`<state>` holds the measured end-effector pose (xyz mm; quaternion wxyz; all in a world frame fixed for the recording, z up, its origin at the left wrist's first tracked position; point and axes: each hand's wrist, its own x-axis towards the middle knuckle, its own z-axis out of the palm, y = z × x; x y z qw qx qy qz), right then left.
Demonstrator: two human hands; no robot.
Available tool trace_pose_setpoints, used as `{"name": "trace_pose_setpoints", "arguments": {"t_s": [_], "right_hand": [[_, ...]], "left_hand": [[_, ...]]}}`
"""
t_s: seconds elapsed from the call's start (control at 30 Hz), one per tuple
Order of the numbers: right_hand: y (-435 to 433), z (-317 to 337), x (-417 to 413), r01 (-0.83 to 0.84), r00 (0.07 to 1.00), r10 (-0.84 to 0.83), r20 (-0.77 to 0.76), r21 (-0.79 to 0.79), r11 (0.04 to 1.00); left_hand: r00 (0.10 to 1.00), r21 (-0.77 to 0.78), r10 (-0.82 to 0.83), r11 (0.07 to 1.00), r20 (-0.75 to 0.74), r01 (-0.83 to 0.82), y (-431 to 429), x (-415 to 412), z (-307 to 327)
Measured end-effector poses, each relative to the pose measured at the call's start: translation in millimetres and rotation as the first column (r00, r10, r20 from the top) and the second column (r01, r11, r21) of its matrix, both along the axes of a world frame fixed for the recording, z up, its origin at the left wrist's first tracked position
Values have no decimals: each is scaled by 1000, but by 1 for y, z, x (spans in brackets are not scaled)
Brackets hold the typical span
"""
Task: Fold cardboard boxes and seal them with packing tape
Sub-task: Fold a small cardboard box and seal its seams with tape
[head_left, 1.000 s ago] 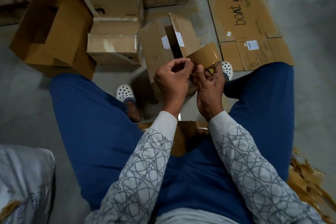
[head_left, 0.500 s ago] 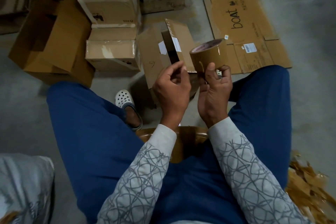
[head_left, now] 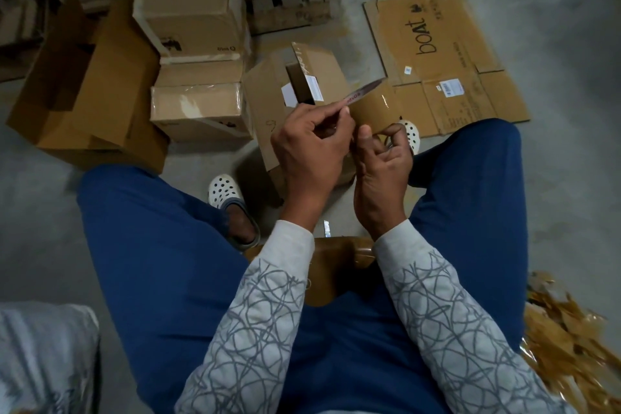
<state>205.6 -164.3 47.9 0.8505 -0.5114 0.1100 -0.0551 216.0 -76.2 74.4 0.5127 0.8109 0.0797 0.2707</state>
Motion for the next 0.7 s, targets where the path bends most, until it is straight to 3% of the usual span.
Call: {"name": "trace_pose_setpoints", "arguments": {"t_s": [0.27,0.47,0.6,0.7], "right_hand": [[-10,15,0,-80,991,81,103,-13,997],[-6,23,-2,-96,995,92,36,104,990],[-3,20,-3,-88,996,87,17,73,993],[-2,18,-3,-81,997,80,10,42,996]], "left_hand": [[984,-221,-163,965,-79,142,19,0,-10],[978,-151,-199,971,-64,187,25,4,0],[980,-224,-190,959,-61,172,21,4,1],[988,-169,-143,977,-59,131,16,2,6]]}}
